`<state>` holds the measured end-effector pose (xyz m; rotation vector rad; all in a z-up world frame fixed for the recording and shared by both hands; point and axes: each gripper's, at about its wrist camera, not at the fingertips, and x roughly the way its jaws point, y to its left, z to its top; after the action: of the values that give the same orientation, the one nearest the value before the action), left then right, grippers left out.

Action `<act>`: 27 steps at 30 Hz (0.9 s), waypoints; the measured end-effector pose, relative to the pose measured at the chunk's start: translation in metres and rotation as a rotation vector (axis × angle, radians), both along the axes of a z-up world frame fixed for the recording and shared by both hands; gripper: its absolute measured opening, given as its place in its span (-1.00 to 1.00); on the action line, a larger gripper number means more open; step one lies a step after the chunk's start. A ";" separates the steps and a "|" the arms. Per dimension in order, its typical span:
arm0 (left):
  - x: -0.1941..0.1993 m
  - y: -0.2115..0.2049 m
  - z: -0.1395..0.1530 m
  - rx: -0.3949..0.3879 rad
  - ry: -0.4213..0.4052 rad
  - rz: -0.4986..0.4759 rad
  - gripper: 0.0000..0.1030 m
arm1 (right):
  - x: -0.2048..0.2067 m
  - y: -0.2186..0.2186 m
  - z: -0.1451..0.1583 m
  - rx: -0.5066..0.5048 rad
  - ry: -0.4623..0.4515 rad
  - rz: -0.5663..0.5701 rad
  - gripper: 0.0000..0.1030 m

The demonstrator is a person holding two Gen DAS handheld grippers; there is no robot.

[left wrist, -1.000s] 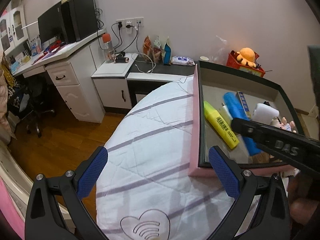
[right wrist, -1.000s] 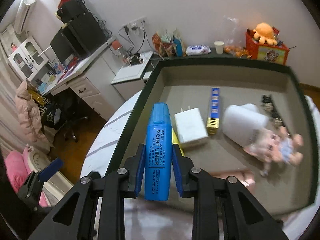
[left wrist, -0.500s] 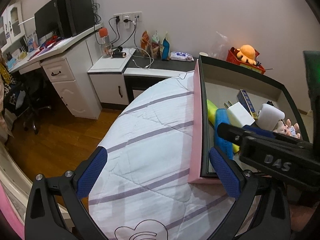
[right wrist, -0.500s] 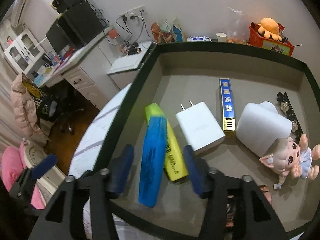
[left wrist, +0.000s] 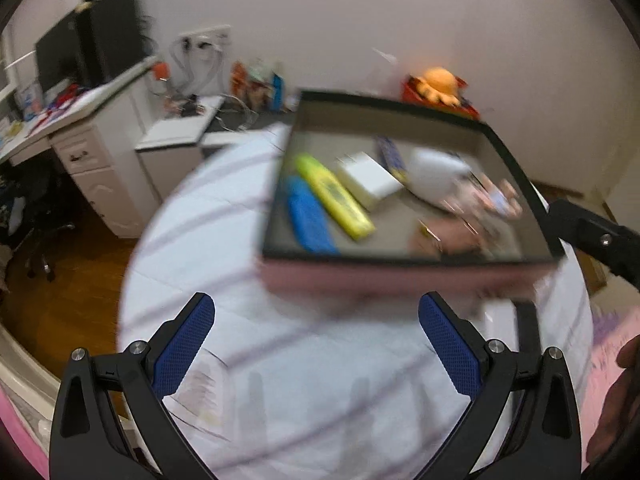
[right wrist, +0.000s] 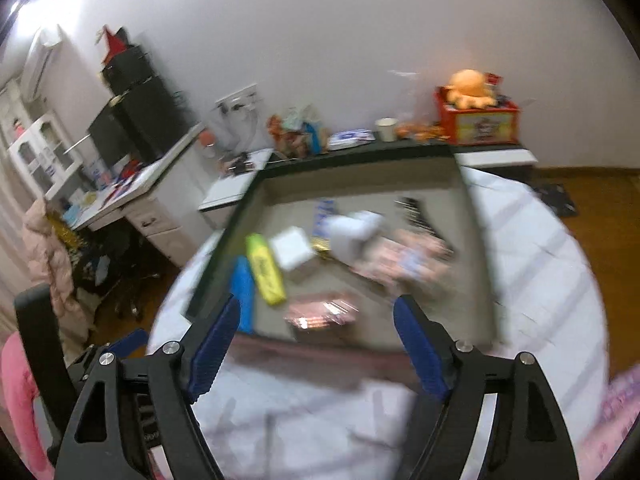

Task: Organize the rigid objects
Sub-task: 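Lower the left gripper and grasp the white square plug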

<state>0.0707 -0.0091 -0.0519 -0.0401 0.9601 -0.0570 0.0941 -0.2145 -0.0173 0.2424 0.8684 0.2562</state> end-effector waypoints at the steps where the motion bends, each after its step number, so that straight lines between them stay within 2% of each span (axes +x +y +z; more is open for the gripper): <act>1: -0.003 -0.010 -0.003 0.004 0.010 -0.016 1.00 | -0.007 -0.008 -0.001 -0.007 0.003 -0.018 0.57; 4: -0.012 -0.037 -0.009 0.015 0.035 -0.059 1.00 | -0.033 -0.040 -0.008 0.000 0.022 -0.076 0.57; 11: -0.013 -0.080 -0.012 0.018 0.043 -0.130 1.00 | -0.059 -0.085 -0.025 0.032 0.047 -0.132 0.57; 19: 0.004 -0.115 -0.033 0.022 0.102 -0.206 1.00 | -0.054 -0.112 -0.034 0.057 0.054 -0.185 0.57; 27: 0.021 -0.117 -0.050 -0.001 0.148 -0.219 1.00 | -0.041 -0.116 -0.046 0.063 0.078 -0.188 0.57</act>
<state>0.0918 -0.1264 -0.1016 0.0613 1.1099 -0.2596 0.0527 -0.3301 -0.0637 0.3927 0.9094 0.0989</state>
